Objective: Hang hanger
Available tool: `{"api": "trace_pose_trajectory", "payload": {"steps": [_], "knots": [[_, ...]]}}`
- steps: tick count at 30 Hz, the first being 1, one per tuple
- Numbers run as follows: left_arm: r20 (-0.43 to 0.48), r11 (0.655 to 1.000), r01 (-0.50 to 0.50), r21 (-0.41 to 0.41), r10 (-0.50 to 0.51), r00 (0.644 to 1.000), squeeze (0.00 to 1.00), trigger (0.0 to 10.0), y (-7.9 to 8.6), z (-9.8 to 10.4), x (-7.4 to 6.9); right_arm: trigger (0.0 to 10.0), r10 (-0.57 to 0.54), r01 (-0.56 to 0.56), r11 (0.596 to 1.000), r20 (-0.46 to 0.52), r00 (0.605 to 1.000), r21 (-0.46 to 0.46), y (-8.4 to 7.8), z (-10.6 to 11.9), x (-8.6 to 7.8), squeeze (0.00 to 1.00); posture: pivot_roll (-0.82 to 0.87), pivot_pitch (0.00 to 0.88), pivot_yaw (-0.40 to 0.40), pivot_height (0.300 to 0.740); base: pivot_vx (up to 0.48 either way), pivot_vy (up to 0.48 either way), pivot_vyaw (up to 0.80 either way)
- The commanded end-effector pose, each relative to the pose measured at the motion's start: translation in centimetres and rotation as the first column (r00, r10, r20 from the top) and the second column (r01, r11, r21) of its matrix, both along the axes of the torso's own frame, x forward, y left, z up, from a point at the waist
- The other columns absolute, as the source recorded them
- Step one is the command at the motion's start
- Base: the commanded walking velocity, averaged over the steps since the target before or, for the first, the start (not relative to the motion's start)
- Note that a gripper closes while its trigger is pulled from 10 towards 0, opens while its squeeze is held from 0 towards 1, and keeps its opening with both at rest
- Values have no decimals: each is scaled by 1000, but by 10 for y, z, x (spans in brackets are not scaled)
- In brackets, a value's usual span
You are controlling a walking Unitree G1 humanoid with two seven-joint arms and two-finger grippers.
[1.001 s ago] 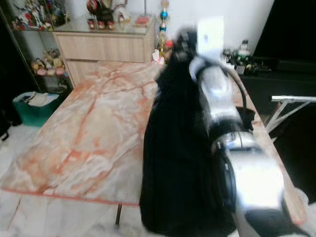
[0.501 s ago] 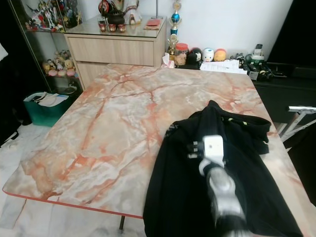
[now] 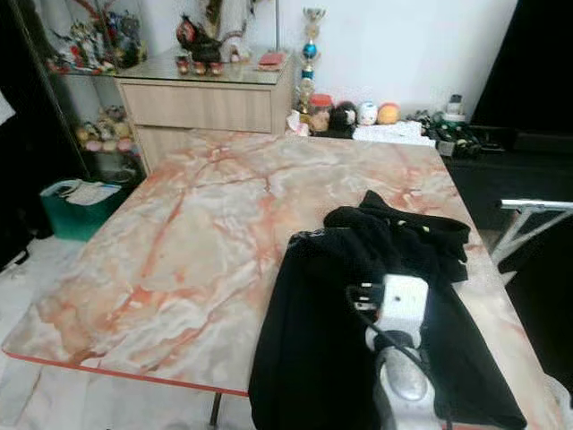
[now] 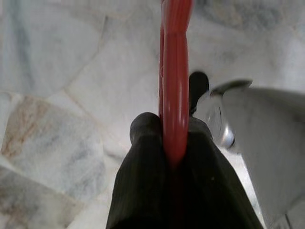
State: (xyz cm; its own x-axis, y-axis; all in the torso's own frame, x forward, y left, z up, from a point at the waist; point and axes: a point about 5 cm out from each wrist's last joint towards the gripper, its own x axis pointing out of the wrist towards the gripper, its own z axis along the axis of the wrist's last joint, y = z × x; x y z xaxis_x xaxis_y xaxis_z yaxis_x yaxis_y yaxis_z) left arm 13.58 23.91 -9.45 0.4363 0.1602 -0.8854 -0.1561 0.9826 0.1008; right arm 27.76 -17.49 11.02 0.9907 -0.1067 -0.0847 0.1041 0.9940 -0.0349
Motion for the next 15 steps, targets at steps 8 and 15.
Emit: {"api": "trace_pose_trajectory", "payload": {"steps": [8, 15], "knots": [[-56, 999, 8, 45, -5, 998, 0, 10000, 27, 0, -27, 10000, -48, 50, 998, -79, 996, 34, -2, -4, -6, 0, 9, 0, 13, 740, 0, 0, 0], [-68, 999, 33, 22, -31, 997, 0, 10000, -1, -9, -30, 10000, -45, 45, 999, -15, 999, 19, 3, 7, -15, 0, 12, 0, 3, 740, 0, 0, 0]]}}
